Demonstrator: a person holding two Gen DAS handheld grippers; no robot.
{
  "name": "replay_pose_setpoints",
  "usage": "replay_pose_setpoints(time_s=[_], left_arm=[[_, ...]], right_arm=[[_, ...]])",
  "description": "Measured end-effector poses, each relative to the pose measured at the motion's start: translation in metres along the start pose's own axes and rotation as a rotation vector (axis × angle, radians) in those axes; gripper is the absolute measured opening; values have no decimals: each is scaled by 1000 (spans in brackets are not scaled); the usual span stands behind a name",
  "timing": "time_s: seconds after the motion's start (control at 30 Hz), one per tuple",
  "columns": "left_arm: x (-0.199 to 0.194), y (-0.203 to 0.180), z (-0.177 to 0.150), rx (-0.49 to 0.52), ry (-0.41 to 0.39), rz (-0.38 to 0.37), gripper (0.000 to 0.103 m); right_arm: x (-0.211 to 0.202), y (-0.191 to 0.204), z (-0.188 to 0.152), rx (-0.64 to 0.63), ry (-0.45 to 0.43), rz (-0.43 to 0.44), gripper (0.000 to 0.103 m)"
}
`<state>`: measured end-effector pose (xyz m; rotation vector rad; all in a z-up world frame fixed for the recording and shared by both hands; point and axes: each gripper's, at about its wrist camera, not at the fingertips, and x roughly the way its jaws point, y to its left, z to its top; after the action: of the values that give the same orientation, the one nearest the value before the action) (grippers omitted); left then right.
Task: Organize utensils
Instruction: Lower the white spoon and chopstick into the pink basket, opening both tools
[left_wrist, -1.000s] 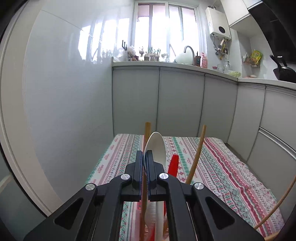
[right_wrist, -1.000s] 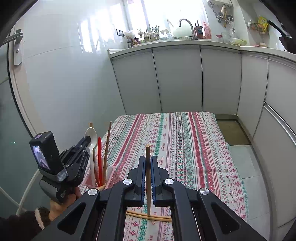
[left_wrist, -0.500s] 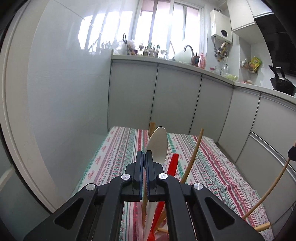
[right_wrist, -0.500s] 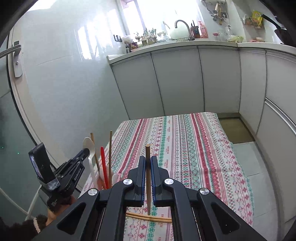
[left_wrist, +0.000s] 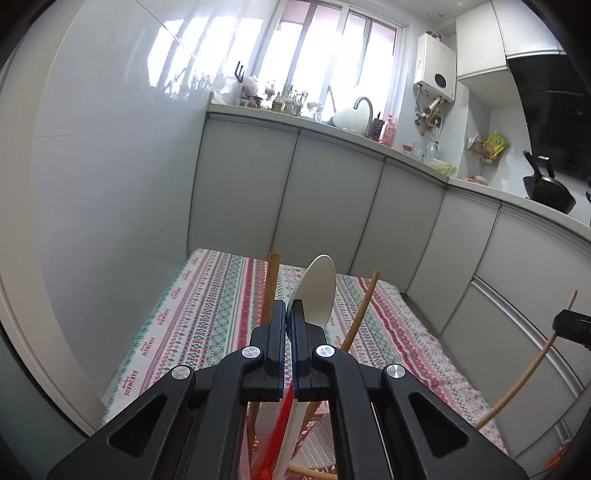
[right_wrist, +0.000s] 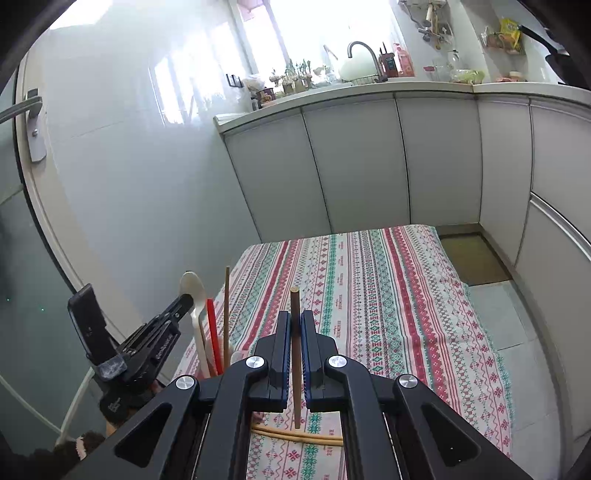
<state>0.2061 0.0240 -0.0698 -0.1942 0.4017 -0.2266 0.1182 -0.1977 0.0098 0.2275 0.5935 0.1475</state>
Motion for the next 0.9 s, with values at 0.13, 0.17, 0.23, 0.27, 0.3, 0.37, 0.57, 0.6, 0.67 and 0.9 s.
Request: replay_pose_setpoints(time_s=[0.13,0.17,0.23,0.27,0.3,0.37,0.57,0.6,0.67,0.9], left_arm=[[-7,8,7,-37,23,-37,1],[-9,9,9,-50,19,-43,1],[-15,14,14,-83,10,-62,1],[-16,15,17,-95,4,-66,1],[-17,16,17,-101,-1,-67,1],[-14,17,20,-108,-11,-63,1],[3,11,15,-135,-33,-60,1],[5,8,13,-131,-33,-61,1],[9,4,12,-115,-34,-60,1],[17,-7,-6,-19,-14,-40,1]], right_arm=[[-9,-9,10,47,-43,4,5],[-12,-10,14,58,-60,7,5],[-21,-11,22,76,-100,19,5],[-24,-10,26,82,-118,25,5],[-28,-9,30,89,-141,34,5],[-34,-4,37,100,-181,57,5],[-29,8,41,103,-198,98,5],[-27,8,40,106,-193,98,5],[-23,8,39,114,-183,98,5],[-15,7,34,127,-160,117,5]])
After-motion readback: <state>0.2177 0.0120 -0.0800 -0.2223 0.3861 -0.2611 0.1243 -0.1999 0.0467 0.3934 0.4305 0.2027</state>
